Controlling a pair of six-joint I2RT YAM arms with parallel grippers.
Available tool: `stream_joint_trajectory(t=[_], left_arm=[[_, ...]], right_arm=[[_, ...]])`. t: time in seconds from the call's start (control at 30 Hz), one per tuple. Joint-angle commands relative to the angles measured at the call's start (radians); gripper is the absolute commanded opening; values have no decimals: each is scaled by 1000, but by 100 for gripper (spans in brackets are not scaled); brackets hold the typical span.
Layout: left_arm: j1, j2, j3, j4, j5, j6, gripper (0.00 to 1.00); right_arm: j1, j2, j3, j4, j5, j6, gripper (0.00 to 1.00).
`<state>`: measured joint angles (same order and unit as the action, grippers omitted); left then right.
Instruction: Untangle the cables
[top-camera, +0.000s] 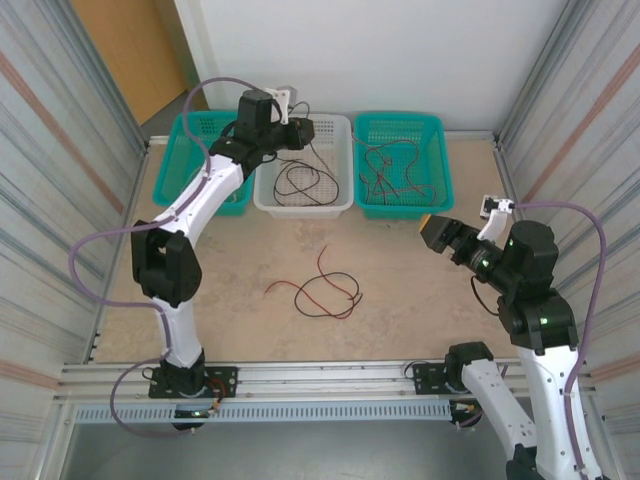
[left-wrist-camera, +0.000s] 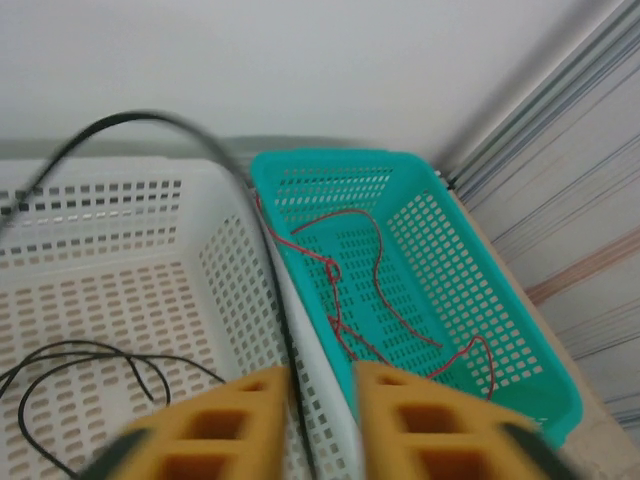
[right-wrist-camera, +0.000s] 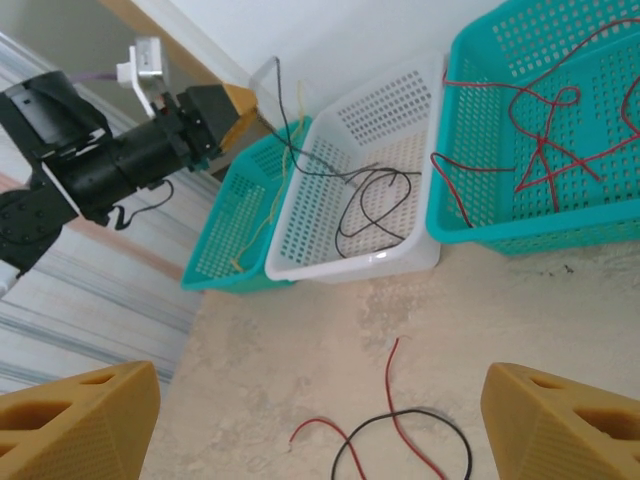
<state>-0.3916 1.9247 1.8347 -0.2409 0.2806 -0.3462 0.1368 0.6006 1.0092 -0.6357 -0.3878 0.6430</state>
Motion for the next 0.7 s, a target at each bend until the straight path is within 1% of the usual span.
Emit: stream_joint_trajectory(t=[0.0, 0.03, 0.1, 0.2, 0.27, 0.37, 0.47, 0.5, 0.53, 0.57, 0.6, 0.67], left_arm=[[23, -12, -25, -7, 14, -20, 68], [23, -21, -31, -7, 27, -23, 70], [22, -43, -39, -9, 62, -28, 71], [16, -99, -70, -26, 70, -46, 72], [2, -163, -108, -39, 49, -43, 75], [-31, -263, -167, -60, 19, -1, 77], [-64, -391, -263, -65, -19, -2, 78], [-69, -432, -297, -79, -14, -22, 76], [-71, -470, -329, -93, 18, -42, 70], [-73, -504, -364, -97, 46, -59, 67], [-82, -557, -414, -94, 58, -76, 65], [-121, -656, -520, -90, 40, -74, 63]], right_arm=[[-2, -12, -33, -14, -15, 7, 81], [-2, -18, -52, -5, -23, 20, 81], [4, -33, -93, 13, -34, 46, 81], [30, -61, -144, 28, -26, 72, 81], [65, -77, -177, 38, 3, 87, 82], [132, -71, -218, 81, 22, 118, 82], [242, -35, -225, 100, 104, 121, 81], [290, -23, -224, 102, 158, 118, 81], [346, -12, -225, 110, 206, 116, 81], [391, 0, -228, 123, 241, 118, 81], [439, 12, -238, 146, 273, 126, 81], [520, 49, -266, 203, 316, 147, 81]])
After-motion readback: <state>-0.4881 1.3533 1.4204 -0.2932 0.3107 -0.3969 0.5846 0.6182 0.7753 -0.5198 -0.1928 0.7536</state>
